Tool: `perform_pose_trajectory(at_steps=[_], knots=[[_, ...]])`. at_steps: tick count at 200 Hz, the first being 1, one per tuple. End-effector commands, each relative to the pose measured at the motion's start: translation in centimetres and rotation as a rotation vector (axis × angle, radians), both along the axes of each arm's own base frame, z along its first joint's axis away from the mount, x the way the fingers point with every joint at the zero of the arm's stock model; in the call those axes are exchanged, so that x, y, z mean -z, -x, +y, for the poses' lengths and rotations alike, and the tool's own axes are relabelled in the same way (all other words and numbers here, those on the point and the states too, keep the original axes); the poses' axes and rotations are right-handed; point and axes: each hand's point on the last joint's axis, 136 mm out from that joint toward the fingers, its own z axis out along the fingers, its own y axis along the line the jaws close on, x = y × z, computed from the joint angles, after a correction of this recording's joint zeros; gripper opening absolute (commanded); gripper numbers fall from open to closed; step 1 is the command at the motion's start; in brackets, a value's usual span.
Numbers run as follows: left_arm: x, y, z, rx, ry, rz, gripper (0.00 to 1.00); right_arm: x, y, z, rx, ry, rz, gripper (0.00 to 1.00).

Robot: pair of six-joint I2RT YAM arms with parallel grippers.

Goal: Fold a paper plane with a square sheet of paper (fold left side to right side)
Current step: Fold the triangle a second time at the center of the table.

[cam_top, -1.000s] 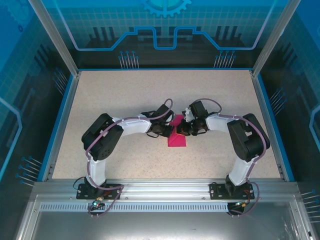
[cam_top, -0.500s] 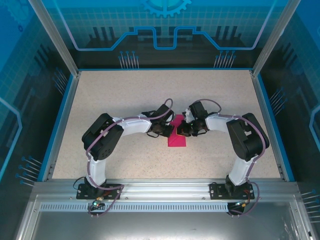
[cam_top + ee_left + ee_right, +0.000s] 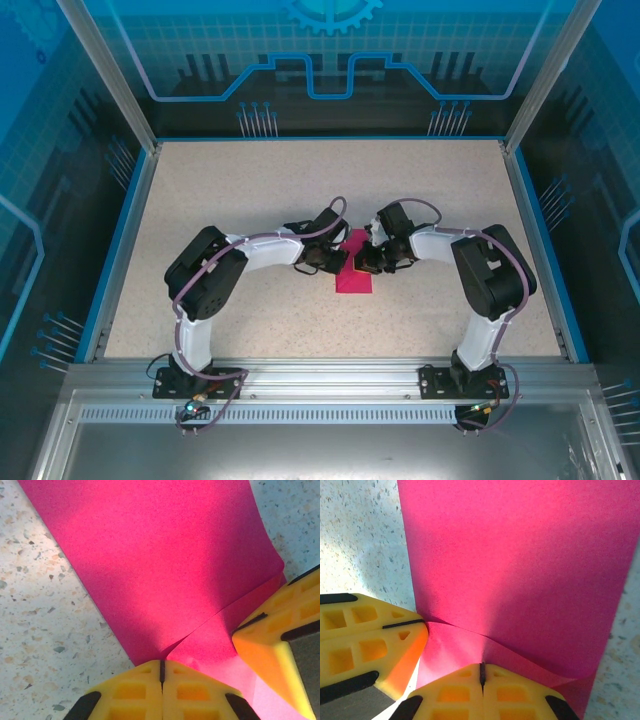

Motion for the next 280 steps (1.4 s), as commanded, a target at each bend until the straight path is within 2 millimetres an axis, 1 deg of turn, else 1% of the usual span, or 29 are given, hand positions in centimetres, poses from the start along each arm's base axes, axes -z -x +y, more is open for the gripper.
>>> perform_pose_trajectory(at_steps=[1,21,44,75,103,116,136,150,178,204,220,243,280], knots=[[-1.3,-0.3,0.3,0.002,-0.004,-0.010,0.11,1.9,1.5,-0.9,-0.012,0.079,0.067,0.05],[-3.1,-0.5,0.3,0.001,0.016,-0.034,0.21,1.9,1.5,-1.0,-0.011,0.079,0.067,0.05],[-5.3,-0.3,0.2,0.003,0.049,-0.059,0.23,1.8,1.5,-0.9,-0.012,0.078,0.066,0.05],[-7.8,1.5,-0.5,0.007,0.163,-0.022,0.24,1.8,1.4,-0.8,-0.011,0.072,0.065,0.05],[-8.6,3.8,-1.8,0.019,0.303,0.076,0.23,1.7,1.4,-0.8,-0.011,0.068,0.065,0.05],[-8.5,4.9,-2.5,0.024,0.362,0.138,0.23,1.7,1.4,-0.8,-0.012,0.070,0.066,0.05],[-8.2,5.8,-3.6,0.026,0.433,0.218,0.23,1.7,1.4,-0.8,-0.013,0.070,0.066,0.05],[-7.9,6.0,-4.3,0.026,0.479,0.256,0.22,1.7,1.4,-0.8,-0.013,0.070,0.065,0.05],[-6.2,6.0,-4.7,0.018,0.471,0.305,0.21,1.7,1.4,-0.8,-0.013,0.070,0.066,0.05],[-4.1,6.1,-4.6,0.006,0.433,0.342,0.20,1.6,1.5,-0.8,-0.016,0.073,0.068,0.05],[-3.0,6.1,-4.2,-0.008,0.404,0.348,0.20,1.6,1.5,-0.9,-0.018,0.074,0.068,0.05],[-2.0,6.2,-3.7,-0.023,0.376,0.350,0.19,1.7,1.6,-0.9,-0.019,0.076,0.070,0.05],[-1.0,6.5,-3.0,-0.037,0.338,0.354,0.18,1.7,1.5,-0.9,-0.018,0.076,0.072,0.05]])
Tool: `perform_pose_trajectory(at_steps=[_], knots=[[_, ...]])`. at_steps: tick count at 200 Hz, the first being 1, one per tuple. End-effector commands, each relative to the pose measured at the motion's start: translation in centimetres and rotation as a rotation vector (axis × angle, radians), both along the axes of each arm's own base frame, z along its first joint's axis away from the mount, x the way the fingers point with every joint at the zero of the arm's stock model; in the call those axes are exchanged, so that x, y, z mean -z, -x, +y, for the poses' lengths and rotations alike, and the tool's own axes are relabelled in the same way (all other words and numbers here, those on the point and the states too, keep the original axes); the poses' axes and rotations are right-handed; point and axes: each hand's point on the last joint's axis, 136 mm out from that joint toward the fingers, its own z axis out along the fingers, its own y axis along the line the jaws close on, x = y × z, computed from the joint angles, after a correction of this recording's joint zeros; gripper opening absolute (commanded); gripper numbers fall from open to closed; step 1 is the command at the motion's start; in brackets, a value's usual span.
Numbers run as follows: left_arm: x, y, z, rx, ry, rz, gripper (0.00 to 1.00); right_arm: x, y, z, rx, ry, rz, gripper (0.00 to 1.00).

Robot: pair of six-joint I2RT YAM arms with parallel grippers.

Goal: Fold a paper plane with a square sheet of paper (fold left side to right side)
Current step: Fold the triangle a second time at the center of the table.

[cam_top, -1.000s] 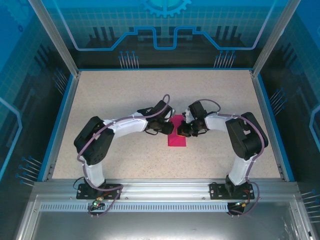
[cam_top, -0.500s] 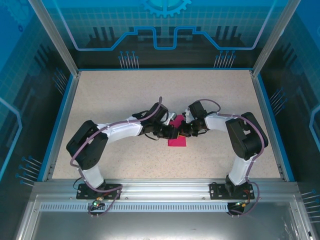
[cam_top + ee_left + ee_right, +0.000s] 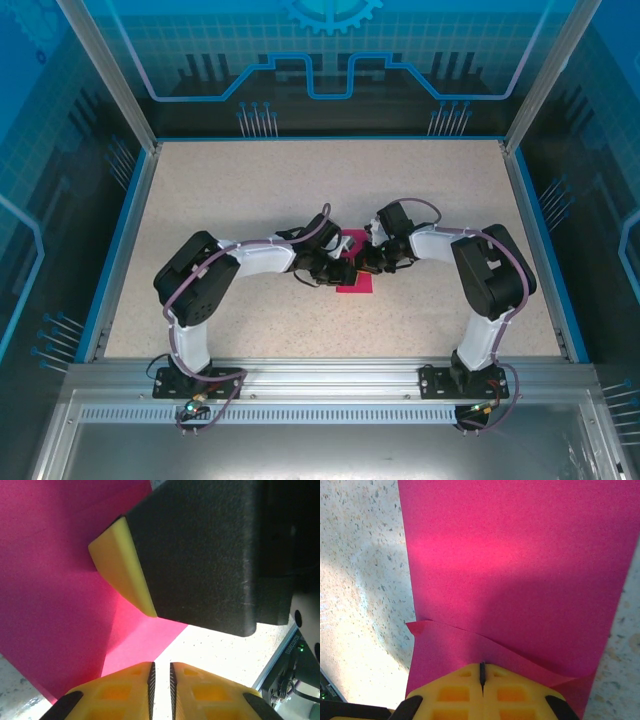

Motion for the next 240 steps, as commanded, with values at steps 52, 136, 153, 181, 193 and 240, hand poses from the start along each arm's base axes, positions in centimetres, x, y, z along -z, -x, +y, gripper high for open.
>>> perform_pose_trajectory(at_steps=[52,136,153,181,193,240], knots=[[2.6,0.6,1.9,-0.020,-0.086,0.026,0.17,1.9,1.6,-0.9,-0.012,0.074,0.074,0.05],[3.3,0.9,2.9,-0.027,-0.131,0.021,0.15,1.9,1.6,-1.0,-0.015,0.078,0.076,0.05],[3.4,0.9,3.0,-0.028,-0.137,0.022,0.15,2.0,1.6,-0.9,-0.016,0.079,0.078,0.05],[3.7,1.2,3.4,-0.028,-0.152,0.026,0.15,2.0,1.6,-1.0,-0.018,0.083,0.079,0.05],[3.8,1.4,3.6,-0.029,-0.158,0.027,0.14,2.0,1.6,-1.0,-0.019,0.087,0.078,0.05],[4.2,2.2,4.9,-0.044,-0.194,0.034,0.11,2.0,1.6,-1.1,-0.019,0.091,0.079,0.05]])
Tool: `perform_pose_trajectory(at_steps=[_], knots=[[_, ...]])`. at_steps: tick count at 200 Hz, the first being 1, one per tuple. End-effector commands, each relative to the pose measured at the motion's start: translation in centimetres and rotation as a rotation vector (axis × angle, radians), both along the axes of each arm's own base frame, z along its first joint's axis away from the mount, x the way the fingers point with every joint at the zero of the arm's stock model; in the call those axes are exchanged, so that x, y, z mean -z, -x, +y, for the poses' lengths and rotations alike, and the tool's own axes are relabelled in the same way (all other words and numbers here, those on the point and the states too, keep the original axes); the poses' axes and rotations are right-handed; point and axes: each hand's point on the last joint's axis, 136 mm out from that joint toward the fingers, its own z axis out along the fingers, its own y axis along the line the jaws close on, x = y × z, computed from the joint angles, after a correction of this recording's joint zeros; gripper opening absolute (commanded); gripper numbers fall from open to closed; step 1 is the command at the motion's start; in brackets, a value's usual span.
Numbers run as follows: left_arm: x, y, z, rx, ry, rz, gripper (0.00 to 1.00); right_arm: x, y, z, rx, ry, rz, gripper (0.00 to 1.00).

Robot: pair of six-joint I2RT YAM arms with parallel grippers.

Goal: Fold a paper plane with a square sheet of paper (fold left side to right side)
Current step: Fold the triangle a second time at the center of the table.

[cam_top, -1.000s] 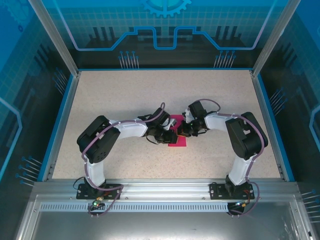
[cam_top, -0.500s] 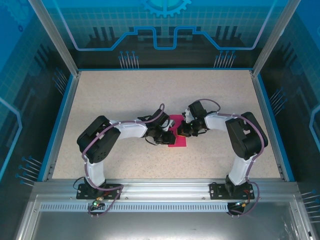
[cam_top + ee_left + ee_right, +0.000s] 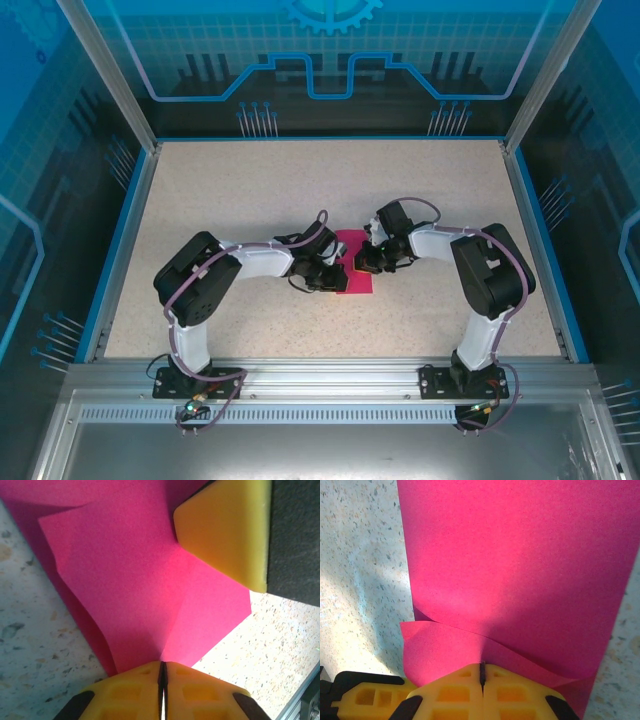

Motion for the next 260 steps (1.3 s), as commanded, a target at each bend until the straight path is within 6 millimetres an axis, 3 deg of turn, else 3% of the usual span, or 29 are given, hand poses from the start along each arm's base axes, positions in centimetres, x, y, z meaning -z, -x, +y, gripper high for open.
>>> perform_pose_trajectory(at_steps=[1,70,111,134,213,260], knots=[[1.4,1.6,2.6,-0.005,-0.092,0.036,0.11,2.0,1.6,-1.1,-0.008,0.085,0.074,0.05],[1.1,3.6,4.4,-0.029,-0.088,0.062,0.02,1.9,1.6,-1.0,-0.009,0.078,0.075,0.05],[-3.7,2.5,2.7,-0.007,0.040,-0.013,0.05,1.9,1.6,-0.9,-0.008,0.074,0.077,0.05],[-4.7,1.6,1.8,0.014,0.055,-0.035,0.07,1.8,1.6,-0.9,-0.008,0.072,0.074,0.05],[-1.0,-0.4,0.6,0.033,-0.005,-0.008,0.12,1.3,1.6,-0.8,-0.014,0.062,0.064,0.05],[1.6,0.1,2.1,0.012,-0.093,0.025,0.11,-1.7,1.0,-0.3,-0.044,0.009,-0.040,0.06]])
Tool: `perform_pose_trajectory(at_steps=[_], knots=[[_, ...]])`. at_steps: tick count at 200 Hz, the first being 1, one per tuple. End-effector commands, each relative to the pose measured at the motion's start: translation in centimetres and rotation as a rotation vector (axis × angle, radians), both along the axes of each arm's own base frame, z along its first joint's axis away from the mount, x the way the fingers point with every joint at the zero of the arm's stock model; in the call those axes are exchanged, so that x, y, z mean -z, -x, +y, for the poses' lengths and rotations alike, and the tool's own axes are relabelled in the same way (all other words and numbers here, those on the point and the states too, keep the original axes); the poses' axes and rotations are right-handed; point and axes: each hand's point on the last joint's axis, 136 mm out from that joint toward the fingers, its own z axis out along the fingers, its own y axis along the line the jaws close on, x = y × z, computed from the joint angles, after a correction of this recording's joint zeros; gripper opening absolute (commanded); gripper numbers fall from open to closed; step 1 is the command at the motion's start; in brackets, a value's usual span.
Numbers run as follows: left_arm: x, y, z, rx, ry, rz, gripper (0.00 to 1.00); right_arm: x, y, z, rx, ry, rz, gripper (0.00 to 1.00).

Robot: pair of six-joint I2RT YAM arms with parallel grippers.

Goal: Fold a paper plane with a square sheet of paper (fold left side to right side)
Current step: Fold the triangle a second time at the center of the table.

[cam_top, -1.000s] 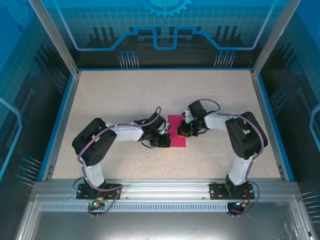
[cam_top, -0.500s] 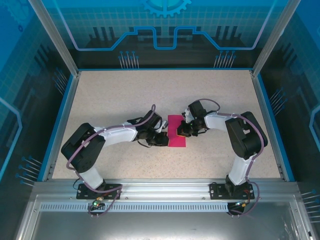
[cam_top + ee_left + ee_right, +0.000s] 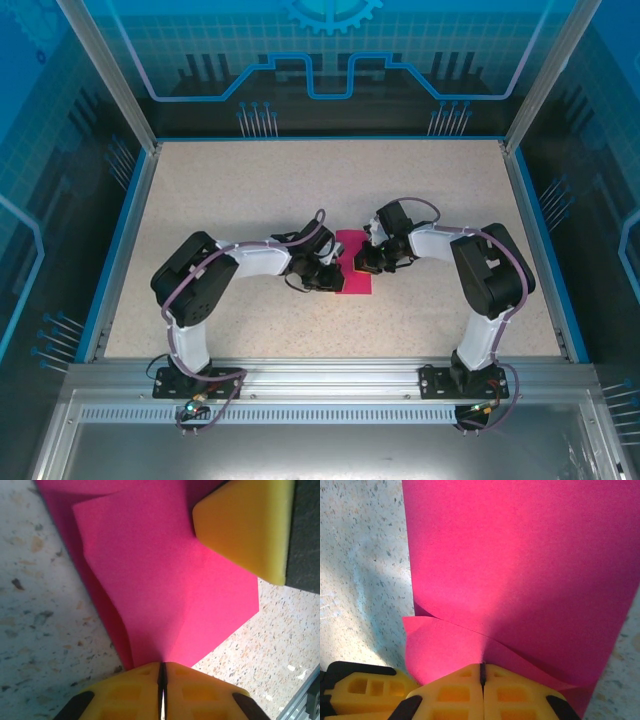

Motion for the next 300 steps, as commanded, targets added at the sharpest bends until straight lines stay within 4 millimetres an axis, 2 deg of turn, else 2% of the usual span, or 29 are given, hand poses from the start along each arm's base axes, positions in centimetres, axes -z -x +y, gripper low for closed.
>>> perform_pose_trajectory(at_steps=[1,22,39,73,150,188,252,300], knots=[[1.7,0.2,1.3,-0.007,-0.074,0.019,0.11,-1.6,0.9,-0.3,-0.035,0.009,-0.037,0.06],[2.5,0.9,2.0,-0.011,-0.100,0.036,0.11,-3.0,1.4,-0.3,-0.067,-0.004,-0.069,0.06],[3.0,1.2,2.4,-0.013,-0.116,0.041,0.11,-3.4,2.3,0.0,-0.095,-0.023,-0.055,0.06],[3.4,1.5,2.8,-0.011,-0.144,0.044,0.10,-2.7,3.6,1.5,-0.140,-0.047,-0.023,0.05],[3.8,1.7,2.9,-0.005,-0.171,0.044,0.10,-1.1,3.6,3.0,-0.167,-0.033,0.020,0.05],[4.0,1.8,2.9,-0.001,-0.179,0.050,0.10,-0.1,3.5,2.6,-0.161,0.009,0.034,0.05],[4.4,2.0,3.3,-0.003,-0.199,0.059,0.10,1.4,3.3,0.6,-0.170,0.144,0.045,0.05],[4.8,2.3,3.7,-0.003,-0.213,0.067,0.10,1.5,2.5,-0.5,-0.165,0.202,0.032,0.05]])
